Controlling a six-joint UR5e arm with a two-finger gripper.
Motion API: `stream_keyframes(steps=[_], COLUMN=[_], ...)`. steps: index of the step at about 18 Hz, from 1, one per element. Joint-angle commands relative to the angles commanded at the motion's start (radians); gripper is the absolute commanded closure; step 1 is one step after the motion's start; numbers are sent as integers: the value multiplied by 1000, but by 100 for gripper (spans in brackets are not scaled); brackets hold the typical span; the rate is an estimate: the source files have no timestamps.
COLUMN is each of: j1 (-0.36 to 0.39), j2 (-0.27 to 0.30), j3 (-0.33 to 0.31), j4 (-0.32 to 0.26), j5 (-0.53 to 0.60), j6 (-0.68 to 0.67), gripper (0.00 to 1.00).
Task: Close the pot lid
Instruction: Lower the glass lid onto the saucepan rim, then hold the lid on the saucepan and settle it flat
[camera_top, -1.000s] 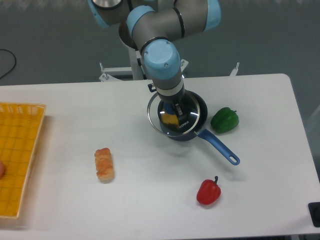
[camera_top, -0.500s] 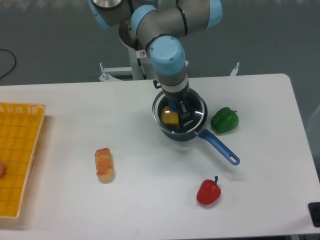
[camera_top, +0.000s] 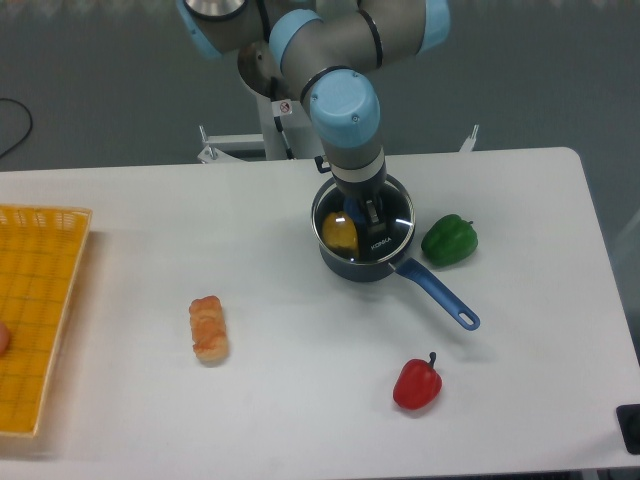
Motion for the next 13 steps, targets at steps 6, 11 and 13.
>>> stream_keyframes(steps=[6,11,13], j1=[-8,-3,-3], j2=[-5,-3,-5], j3=[-23,-68,-67], j4=[29,98,98], j5=[20,17,17], j6=[-12,-8,-5], gripper=[51,51,51])
